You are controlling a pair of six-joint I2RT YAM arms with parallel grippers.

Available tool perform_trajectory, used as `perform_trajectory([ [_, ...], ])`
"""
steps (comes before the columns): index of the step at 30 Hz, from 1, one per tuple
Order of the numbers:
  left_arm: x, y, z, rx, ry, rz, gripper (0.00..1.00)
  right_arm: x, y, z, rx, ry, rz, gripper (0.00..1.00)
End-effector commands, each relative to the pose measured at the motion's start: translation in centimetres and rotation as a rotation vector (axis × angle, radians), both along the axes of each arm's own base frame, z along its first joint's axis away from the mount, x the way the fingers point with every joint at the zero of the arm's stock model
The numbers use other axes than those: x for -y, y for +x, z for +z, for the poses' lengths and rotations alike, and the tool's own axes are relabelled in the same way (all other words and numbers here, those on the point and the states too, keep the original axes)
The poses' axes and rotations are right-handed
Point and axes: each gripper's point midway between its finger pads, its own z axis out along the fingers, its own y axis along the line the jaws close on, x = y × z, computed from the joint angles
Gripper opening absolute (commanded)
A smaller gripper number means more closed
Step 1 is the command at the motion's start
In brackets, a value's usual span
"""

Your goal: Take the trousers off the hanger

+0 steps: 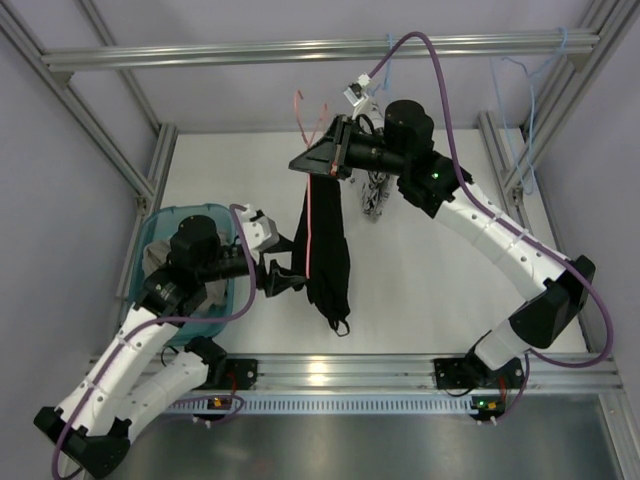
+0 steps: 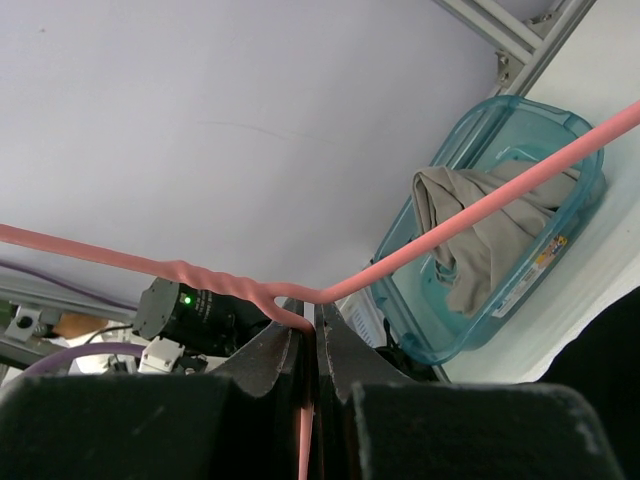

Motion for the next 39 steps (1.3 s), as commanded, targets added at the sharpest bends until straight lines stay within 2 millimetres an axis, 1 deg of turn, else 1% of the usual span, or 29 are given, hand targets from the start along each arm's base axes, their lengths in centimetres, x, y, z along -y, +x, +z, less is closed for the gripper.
perform_trajectory([
  [1, 0.4, 0.9, 2.9, 0.080, -0.055, 0.024, 0.70, 0.5, -0.4, 4.4, 0.068, 0.103, 0.006, 0.00],
  [2, 0.4, 1.2, 3.1, 0.083, -0.063, 0.038, 0.64, 0.5, -0.5, 4.4, 0.069, 0.102, 0.009, 0.00],
  [4, 0.4, 1.4, 3.4, 0.070, -0.079, 0.056, 0.57, 0.6, -0.6, 4.4, 0.072, 0.102, 0.010, 0.00],
  [5, 0.4, 1.5, 3.5, 0.066, -0.084, 0.063, 0.49, 0.6, -0.6, 4.2, 0.070, 0.099, 0.012, 0.00],
  [7, 0.5, 1.5, 3.8, 0.067, -0.095, 0.063, 0.42, 0.8, -0.7, 4.1, 0.074, 0.097, 0.012, 0.00],
  [8, 0.4, 1.6, 4.0, 0.059, -0.104, 0.071, 0.34, 0.7, -0.7, 3.9, 0.070, 0.093, 0.015, 0.00],
  [9, 0.5, 1.6, 4.3, 0.057, -0.112, 0.076, 0.28, 0.9, -0.8, 3.9, 0.074, 0.093, 0.015, 0.00],
  [11, 0.5, 1.5, 4.8, 0.037, -0.127, 0.082, 0.17, 1.0, -0.7, 3.3, 0.070, 0.082, 0.016, 0.00],
  [12, 0.4, 1.7, 5.0, 0.034, -0.133, 0.100, 0.03, 1.3, -0.7, 3.3, 0.073, 0.081, 0.013, 0.00],
  [13, 0.3, 1.9, 5.1, 0.023, -0.139, 0.119, 0.00, 1.5, -0.4, 3.1, 0.072, 0.077, 0.007, 0.00],
  [14, 0.2, 2.0, 5.6, -0.001, -0.157, 0.143, 0.00, 1.6, -0.4, 2.7, 0.071, 0.071, 0.010, 0.00],
  [16, -0.2, 2.6, 6.2, -0.011, -0.174, 0.191, 0.00, 2.0, -0.3, 2.7, 0.084, 0.070, 0.008, 0.00],
  [17, -0.3, 2.5, 6.8, -0.027, -0.193, 0.204, 0.00, 2.1, -0.3, 2.0, 0.080, 0.062, 0.013, 0.00],
  [19, -0.4, 2.7, 7.8, -0.037, -0.218, 0.225, 0.00, 2.7, -0.2, 1.6, 0.101, 0.052, 0.011, 0.00],
  [20, -0.4, 2.6, 8.9, -0.041, -0.246, 0.231, 0.00, 2.7, -0.2, 0.8, 0.092, 0.039, 0.021, 0.00],
  [22, -0.4, 2.8, 10.2, -0.039, -0.272, 0.239, 0.00, 3.1, -0.4, 0.3, 0.109, 0.029, 0.023, 0.00],
  [23, -0.5, 2.7, 11.9, -0.026, -0.303, 0.241, 0.00, 3.1, -0.3, -0.8, 0.093, 0.013, 0.024, 0.00],
  [25, -0.3, 2.9, 13.2, -0.020, -0.325, 0.238, 0.00, 3.4, -0.5, -1.3, 0.099, 0.007, 0.025, 0.00],
  [26, -0.3, 2.9, 14.7, -0.011, -0.352, 0.237, 0.00, 3.4, -0.5, -2.0, 0.091, -0.004, 0.028, 0.00],
  [27, -0.3, 2.9, 15.5, -0.006, -0.367, 0.238, 0.00, 3.5, -0.5, -2.3, 0.095, -0.011, 0.027, 0.00],
  [28, -0.5, 2.7, 17.1, 0.014, -0.392, 0.237, 0.00, 3.5, -0.5, -2.7, 0.093, -0.016, 0.027, 0.00],
  [29, -0.5, 2.7, 17.8, 0.011, -0.407, 0.241, 0.00, 3.6, -0.5, -3.3, 0.088, -0.025, 0.031, 0.00],
  [31, -0.6, 3.1, 19.3, 0.027, -0.436, 0.251, 0.00, 3.8, -0.4, -3.7, 0.095, -0.035, 0.027, 0.00],
  [32, -0.8, 3.2, 20.8, 0.041, -0.462, 0.259, 0.00, 3.8, -0.5, -4.4, 0.087, -0.045, 0.030, 0.00],
  [33, -1.0, 3.2, 21.5, 0.049, -0.475, 0.265, 0.00, 3.9, -0.4, -4.6, 0.087, -0.049, 0.026, 0.00],
  [34, -1.4, 3.1, 23.1, 0.075, -0.503, 0.270, 0.00, 3.9, -0.5, -4.7, 0.089, -0.052, 0.027, 0.00],
  [36, -1.6, 3.5, 24.4, 0.082, -0.531, 0.287, 0.00, 4.0, -0.5, -5.5, 0.084, -0.067, 0.026, 0.00],
  [37, -2.0, 3.1, 25.7, 0.102, -0.553, 0.289, 0.00, 4.0, -0.5, -5.8, 0.084, -0.071, 0.027, 0.00],
  [39, -2.2, 3.3, 26.8, 0.109, -0.577, 0.302, 0.00, 4.1, -0.5, -6.5, 0.080, -0.085, 0.027, 0.00],
])
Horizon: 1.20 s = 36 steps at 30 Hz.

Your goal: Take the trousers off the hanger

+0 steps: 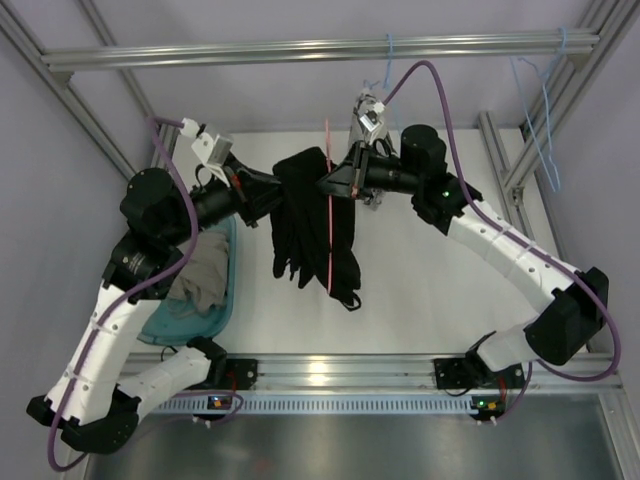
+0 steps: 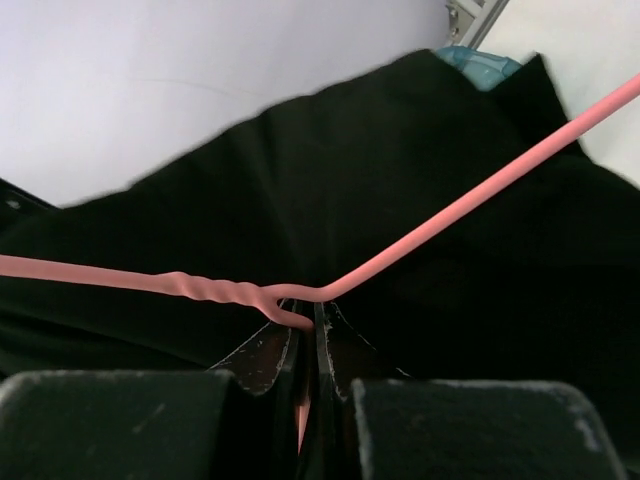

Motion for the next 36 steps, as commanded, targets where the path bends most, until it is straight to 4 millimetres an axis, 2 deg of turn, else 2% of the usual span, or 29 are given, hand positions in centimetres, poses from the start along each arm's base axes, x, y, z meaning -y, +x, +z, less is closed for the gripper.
perform_trajectory([
  [1, -2.3, -1.9, 11.2, 0.274, -0.217, 0.061, 0.00, 0.6, -0.3, -0.5, 0.082, -0.021, 0.018, 0.00],
  [6, -3.4, -1.9, 13.7, 0.307, -0.261, 0.099, 0.00, 0.7, -0.2, -1.6, 0.074, -0.037, 0.018, 0.00],
  [12, -5.9, -2.0, 16.8, 0.361, -0.320, 0.212, 0.00, 0.9, -0.2, -2.8, 0.061, -0.057, 0.016, 0.00],
  [18, -9.6, -2.0, 18.3, 0.393, -0.368, 0.371, 0.00, 1.2, -0.6, -3.6, 0.058, -0.070, 0.017, 0.00],
  [21, -12.5, -1.7, 18.8, 0.404, -0.380, 0.515, 0.00, 1.4, -0.8, -3.6, 0.061, -0.073, 0.019, 0.00],
  [25, -16.5, -2.0, 18.9, 0.404, -0.391, 0.722, 0.00, 1.5, -1.1, -3.7, 0.063, -0.075, 0.023, 0.00],
  [28, -19.4, -2.9, 18.9, 0.430, -0.394, 0.873, 0.00, 1.6, -1.2, -3.5, 0.068, -0.071, 0.024, 0.00],
  [31, -22.6, -3.7, 17.9, 0.446, -0.353, 1.056, 0.00, 1.5, -1.4, -3.1, 0.078, -0.065, 0.033, 0.00],
  [32, -23.2, -4.7, 17.7, 0.461, -0.348, 1.092, 0.00, 1.5, -1.4, -3.0, 0.082, -0.064, 0.033, 0.00],
  [34, -24.4, -4.9, 16.4, 0.448, -0.313, 1.173, 0.00, 1.5, -1.5, -2.8, 0.087, -0.062, 0.036, 0.00],
  [36, -25.6, -6.1, 15.7, 0.467, -0.286, 1.248, 0.00, 1.5, -1.6, -2.7, 0.088, -0.060, 0.039, 0.00],
])
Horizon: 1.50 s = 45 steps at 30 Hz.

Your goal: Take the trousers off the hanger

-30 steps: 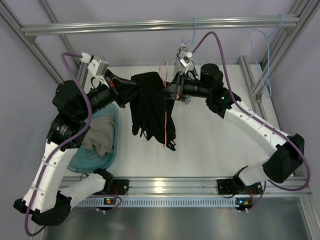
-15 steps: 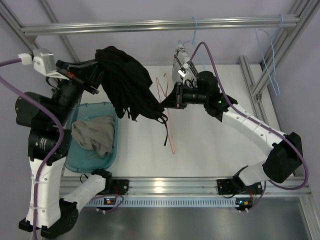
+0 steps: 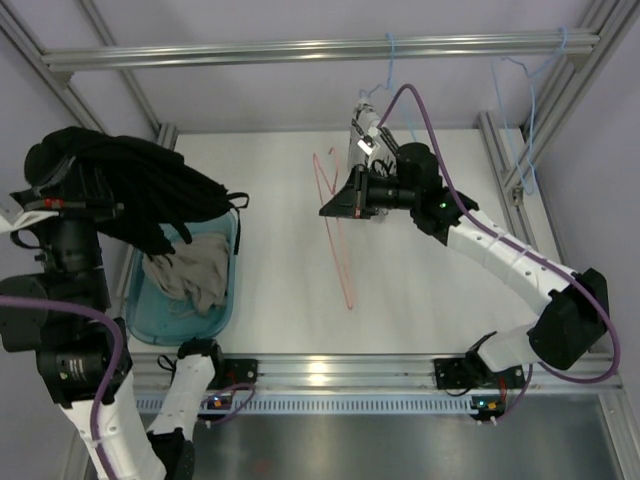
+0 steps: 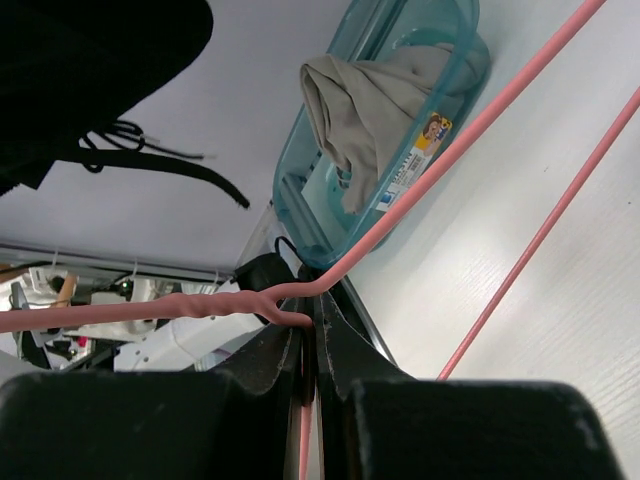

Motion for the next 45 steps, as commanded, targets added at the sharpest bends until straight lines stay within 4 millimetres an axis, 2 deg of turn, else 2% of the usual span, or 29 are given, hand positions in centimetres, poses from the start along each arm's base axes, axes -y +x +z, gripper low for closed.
perform_trajectory([
  [1, -2.8, -1.8, -0.7, 0.010, 0.010, 0.181, 0.00, 0.4, -0.5, 3.4, 0.108, 0.061, 0.017, 0.00],
  [6, -4.7, -3.6, -3.6, -0.045, 0.048, 0.319, 0.00, 0.2, -0.9, 3.7, 0.122, 0.062, 0.030, 0.00],
  [7, -4.9, -3.1, -5.1, -0.088, 0.057, 0.332, 0.00, 0.2, -1.0, 3.7, 0.124, 0.061, 0.032, 0.00],
  [8, -4.9, -3.7, -5.7, -0.093, 0.059, 0.339, 0.00, 0.2, -1.1, 3.7, 0.124, 0.060, 0.034, 0.00],
  [10, -5.3, -3.2, -7.7, -0.145, 0.062, 0.354, 0.00, 0.2, -1.2, 3.8, 0.134, 0.058, 0.039, 0.00],
  [11, -5.4, -3.8, -8.4, -0.156, 0.061, 0.365, 0.00, 0.2, -1.3, 3.7, 0.137, 0.055, 0.045, 0.00],
  [14, -5.6, -3.7, -11.0, -0.220, 0.062, 0.376, 0.00, 0.2, -1.4, 3.8, 0.145, 0.051, 0.047, 0.00],
  [19, -6.1, -3.5, -13.8, -0.289, 0.061, 0.398, 0.00, 0.1, -1.4, 3.6, 0.147, 0.044, 0.050, 0.00],
  [22, -6.4, -3.3, -14.6, -0.310, 0.060, 0.416, 0.00, -0.1, -1.3, 3.5, 0.145, 0.043, 0.053, 0.00],
  [27, -6.1, -4.4, -14.2, -0.307, 0.069, 0.410, 0.00, -0.2, -1.3, 3.5, 0.150, 0.044, 0.055, 0.00],
  [34, -5.5, -6.7, -16.5, -0.385, 0.082, 0.410, 0.00, -0.4, -1.4, 3.2, 0.140, 0.051, 0.063, 0.00],
  [35, -5.5, -6.8, -17.3, -0.415, 0.081, 0.407, 0.00, -0.4, -1.3, 3.1, 0.137, 0.051, 0.064, 0.00],
  [37, -5.3, -7.1, -17.8, -0.431, 0.084, 0.402, 0.00, -0.5, -1.4, 3.2, 0.138, 0.054, 0.067, 0.00],
  [41, -5.6, -6.4, -19.9, -0.507, 0.091, 0.409, 0.00, -0.5, -1.4, 3.3, 0.139, 0.054, 0.067, 0.00],
  [44, -6.3, -4.5, -22.7, -0.603, 0.089, 0.413, 0.00, -0.4, -1.5, 3.1, 0.137, 0.051, 0.066, 0.00],
  [45, -6.5, -3.6, -24.2, -0.646, 0.083, 0.408, 0.00, -0.3, -1.5, 3.1, 0.138, 0.050, 0.065, 0.00],
])
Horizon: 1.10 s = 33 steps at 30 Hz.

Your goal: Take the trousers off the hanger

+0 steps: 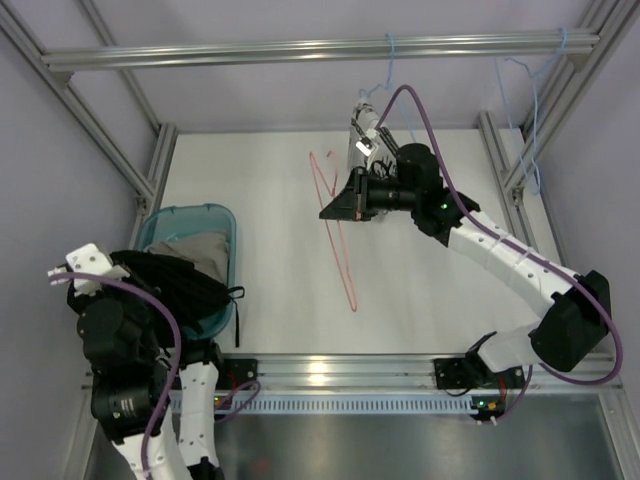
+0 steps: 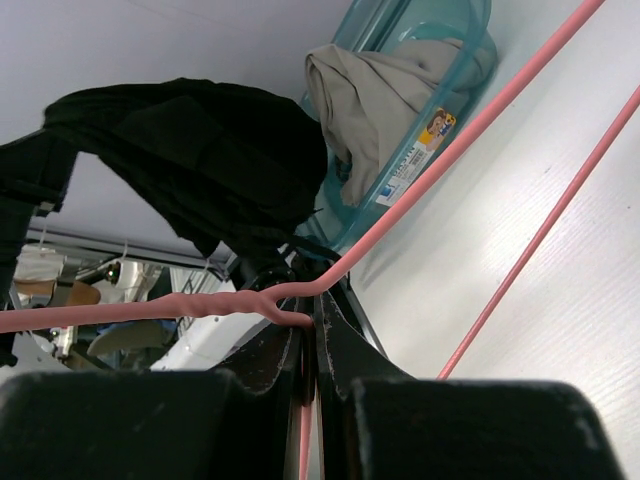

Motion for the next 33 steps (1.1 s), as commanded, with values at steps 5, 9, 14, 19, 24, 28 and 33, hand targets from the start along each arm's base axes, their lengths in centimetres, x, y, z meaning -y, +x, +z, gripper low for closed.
perform_trajectory([
  [5, -0.9, 6.7, -4.6, -0.096, 0.009, -0.045, 0.00, -0.1, -0.5, 2.9, 0.102, 0.052, 0.022, 0.00],
  [9, -1.3, 10.6, -5.6, -0.107, 0.022, -0.077, 0.00, 0.0, -0.5, 2.8, 0.104, 0.043, 0.021, 0.00],
  [14, -1.1, 14.9, -9.0, -0.173, 0.011, -0.151, 0.00, -0.1, -0.4, 2.8, 0.107, 0.043, 0.020, 0.00],
  [19, -1.3, 17.8, -15.8, -0.324, -0.023, -0.190, 0.00, -0.1, -0.4, 3.3, 0.122, 0.048, 0.021, 0.00],
  [24, -1.7, 19.0, -22.7, -0.498, -0.082, -0.187, 0.00, 0.2, -0.7, 4.1, 0.152, 0.049, 0.030, 0.00],
  [28, -1.8, 18.8, -25.2, -0.581, -0.131, -0.168, 0.15, 0.8, -1.7, 4.9, 0.184, 0.050, 0.049, 0.00],
  [33, 0.4, 18.8, -21.4, -0.487, -0.169, -0.267, 0.45, 1.8, -3.0, 5.0, 0.219, 0.030, 0.073, 0.00],
])
